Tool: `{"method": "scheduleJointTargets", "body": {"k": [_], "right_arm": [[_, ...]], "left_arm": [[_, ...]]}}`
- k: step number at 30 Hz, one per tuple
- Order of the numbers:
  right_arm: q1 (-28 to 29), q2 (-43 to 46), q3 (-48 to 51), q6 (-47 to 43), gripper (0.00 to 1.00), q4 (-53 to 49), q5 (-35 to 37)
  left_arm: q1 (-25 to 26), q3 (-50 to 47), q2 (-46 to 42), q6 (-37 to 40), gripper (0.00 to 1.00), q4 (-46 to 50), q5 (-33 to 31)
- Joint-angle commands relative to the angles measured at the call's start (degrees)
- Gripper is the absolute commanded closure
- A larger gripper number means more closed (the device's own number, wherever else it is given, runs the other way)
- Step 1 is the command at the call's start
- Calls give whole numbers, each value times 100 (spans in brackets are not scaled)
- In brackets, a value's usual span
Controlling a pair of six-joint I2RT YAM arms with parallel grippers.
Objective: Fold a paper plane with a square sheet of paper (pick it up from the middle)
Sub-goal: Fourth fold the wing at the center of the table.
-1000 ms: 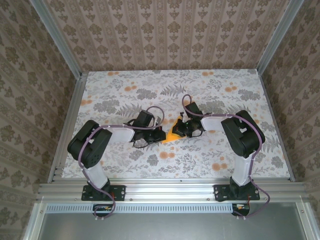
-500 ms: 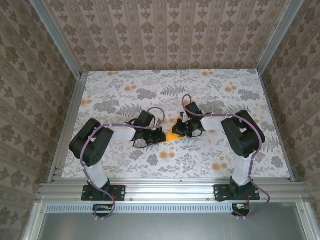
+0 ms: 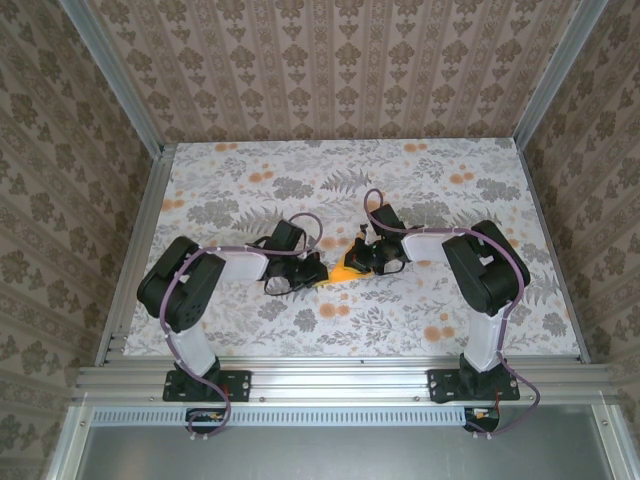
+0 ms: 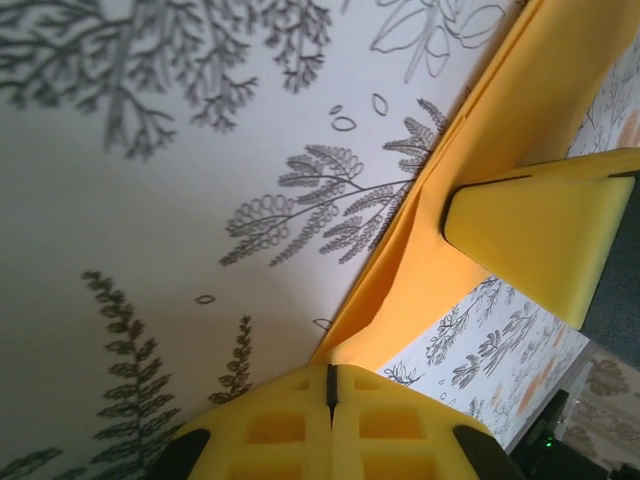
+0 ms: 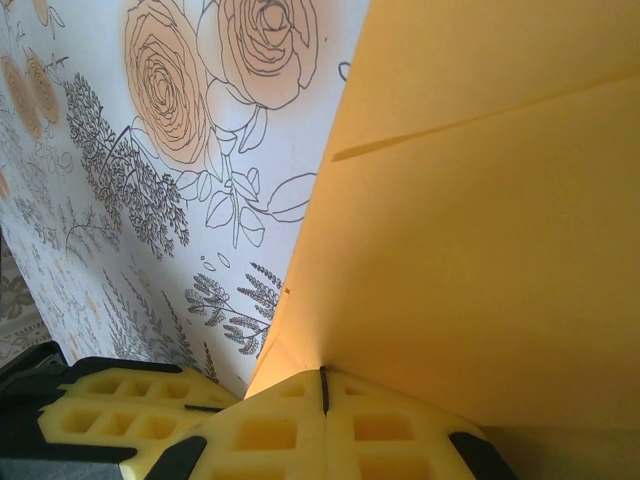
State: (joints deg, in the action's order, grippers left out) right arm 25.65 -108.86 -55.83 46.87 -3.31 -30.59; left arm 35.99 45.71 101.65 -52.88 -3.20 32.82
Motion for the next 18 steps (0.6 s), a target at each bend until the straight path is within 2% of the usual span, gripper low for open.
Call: {"method": "scheduleJointTargets", "body": {"k": [1,7,14,18], "right_arm": [[-130,-488,309,-13,95,-921,1350],[-129,-494,310,-12,95,-946,1393],[-130,-432,292,-29,95,-913,1359],[-130,-204,217,-78,94,-752,1121]], "left_arm": [[-125,-274,190,-300,100,776,-340],[-175,-400,-65,-363,100,1050,-501],[-268,-524,-819,-201,100,1168,-676],[-216,-312,-1233,166,92,1201,-794]]}}
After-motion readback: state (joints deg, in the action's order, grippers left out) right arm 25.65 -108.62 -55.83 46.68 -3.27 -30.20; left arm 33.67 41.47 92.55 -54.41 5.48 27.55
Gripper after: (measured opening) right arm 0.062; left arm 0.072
